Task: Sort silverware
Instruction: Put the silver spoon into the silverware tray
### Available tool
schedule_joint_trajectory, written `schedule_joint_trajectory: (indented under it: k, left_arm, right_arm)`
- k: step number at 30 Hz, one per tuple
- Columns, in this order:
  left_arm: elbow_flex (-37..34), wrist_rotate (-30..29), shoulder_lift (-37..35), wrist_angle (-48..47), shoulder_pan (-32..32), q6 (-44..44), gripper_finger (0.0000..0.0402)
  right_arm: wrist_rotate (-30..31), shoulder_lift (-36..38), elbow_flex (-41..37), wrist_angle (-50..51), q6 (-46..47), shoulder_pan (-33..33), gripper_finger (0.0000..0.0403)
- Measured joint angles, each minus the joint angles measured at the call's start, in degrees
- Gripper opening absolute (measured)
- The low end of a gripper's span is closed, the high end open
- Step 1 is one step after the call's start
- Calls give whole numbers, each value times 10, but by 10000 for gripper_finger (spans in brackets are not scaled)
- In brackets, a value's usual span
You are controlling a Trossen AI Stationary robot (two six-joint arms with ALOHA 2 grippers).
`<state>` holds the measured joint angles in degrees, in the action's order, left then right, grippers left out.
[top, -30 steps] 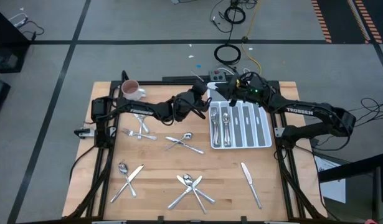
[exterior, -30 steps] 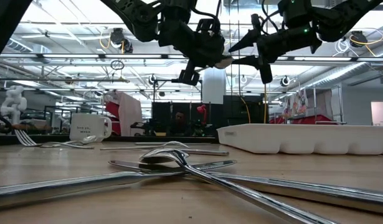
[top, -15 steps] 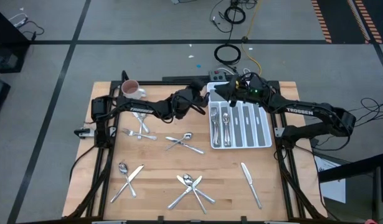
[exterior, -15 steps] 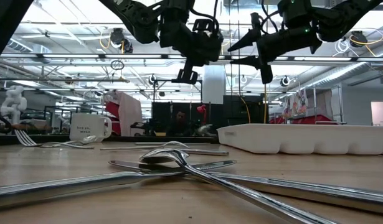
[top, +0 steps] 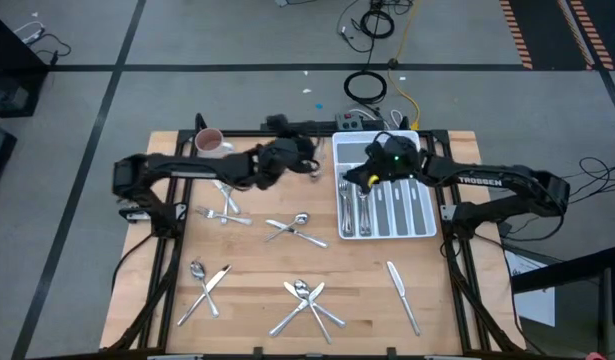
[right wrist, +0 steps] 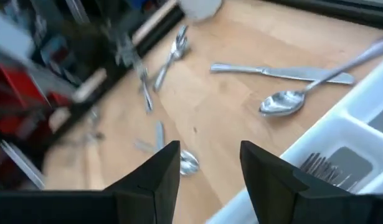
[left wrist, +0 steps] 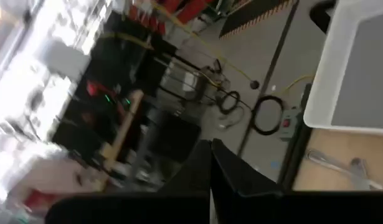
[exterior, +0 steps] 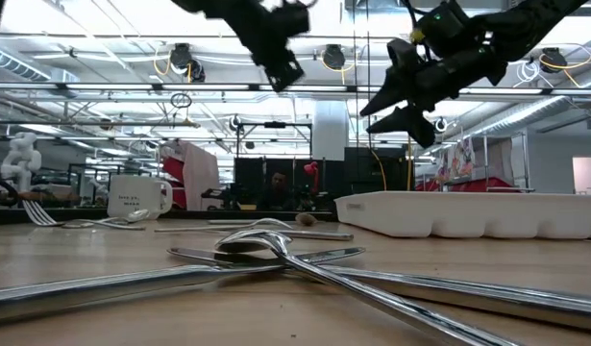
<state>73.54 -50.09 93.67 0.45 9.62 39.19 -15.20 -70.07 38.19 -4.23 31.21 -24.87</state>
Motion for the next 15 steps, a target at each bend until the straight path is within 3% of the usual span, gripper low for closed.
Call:
schedule_joint_trajectory:
  k: [4, 8, 12, 15]
  left_arm:
    - [0, 4, -74, -108, 0, -128, 0]
    - [0, 6, -134, -195, 0, -211, 0]
    - [0, 6, -172, -267, 0, -264, 0]
    - [0, 6, -190, -317, -2, -269, 0]
  right_arm:
    - [28, -49, 63, 73, -142, 37, 160]
    - [97, -148, 188, 203, -292, 73, 160]
    - [172, -270, 323, 348, -398, 91, 160]
    - [189, -359, 407, 415, -431, 97, 160]
